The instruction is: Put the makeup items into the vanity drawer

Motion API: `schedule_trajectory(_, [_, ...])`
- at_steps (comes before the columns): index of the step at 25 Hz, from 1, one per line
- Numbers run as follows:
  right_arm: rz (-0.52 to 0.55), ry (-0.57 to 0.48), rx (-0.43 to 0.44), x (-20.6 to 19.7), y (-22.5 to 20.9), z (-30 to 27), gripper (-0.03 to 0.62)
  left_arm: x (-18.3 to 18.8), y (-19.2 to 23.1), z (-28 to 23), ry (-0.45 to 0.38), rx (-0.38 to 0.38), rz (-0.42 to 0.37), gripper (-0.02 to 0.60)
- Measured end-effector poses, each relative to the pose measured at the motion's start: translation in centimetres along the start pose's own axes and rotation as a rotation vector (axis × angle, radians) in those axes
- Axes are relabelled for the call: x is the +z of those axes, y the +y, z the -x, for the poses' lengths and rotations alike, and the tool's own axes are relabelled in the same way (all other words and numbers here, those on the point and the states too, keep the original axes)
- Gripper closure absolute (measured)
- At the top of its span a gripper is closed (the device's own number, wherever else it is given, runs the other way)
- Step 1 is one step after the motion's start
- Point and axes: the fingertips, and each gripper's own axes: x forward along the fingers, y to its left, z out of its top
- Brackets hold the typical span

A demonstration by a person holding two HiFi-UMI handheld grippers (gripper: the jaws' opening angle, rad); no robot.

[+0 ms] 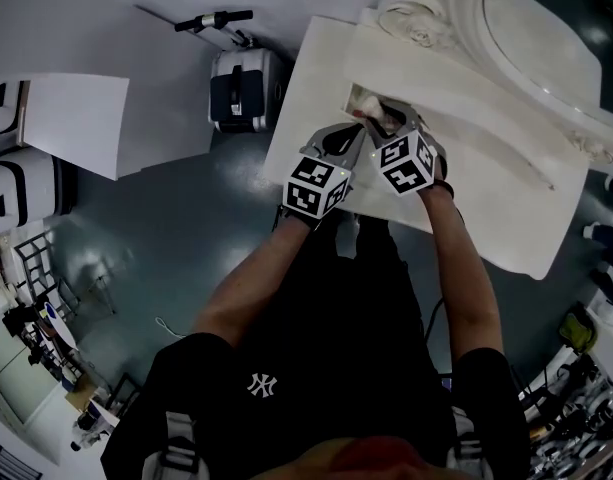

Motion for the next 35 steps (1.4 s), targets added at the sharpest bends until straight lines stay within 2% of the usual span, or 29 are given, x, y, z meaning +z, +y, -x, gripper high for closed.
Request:
schedule_trajectory(11, [0.026, 0.025, 0.007, 0.6, 0.6, -2.1, 0.389, 0.0, 2.5, 0.4, -0.007, 0.006, 0.014, 0.581])
schedule_trajectory(15, [0.002, 0.012, -0.019, 0.8, 0.2, -1.0, 0.406, 0.3, 2.0, 0.4, -0.006, -0.009, 0.010, 0.581])
schedule_trajectory(20, [-0.089, -0.031, -0.095, 0.3, -0.8, 1.8, 0.492, 1.1, 0.8, -0.3, -0.007, -0.049, -0.004, 0.581])
schedule_trajectory(26, [-0.265, -0.090, -0.169, -1.3, -2.2, 5.7, 0.566, 2.3, -2.2, -1.2, 0.001, -0.118, -0.033, 0.581])
schedule_trajectory(29, [-0.335, -0.102, -0.212, -2.3, -3.4, 7.8, 0.566, 3.2, -4.2, -1.8, -0.004, -0.167, -0.055, 0.581])
schedule_trajectory(35, [-0.400, -0.132, -0.278, -3.7, -4.6, 11.3, 0.566, 4.9, -8.0, -2.4, -0.004, -0.242, -0.086, 0.581])
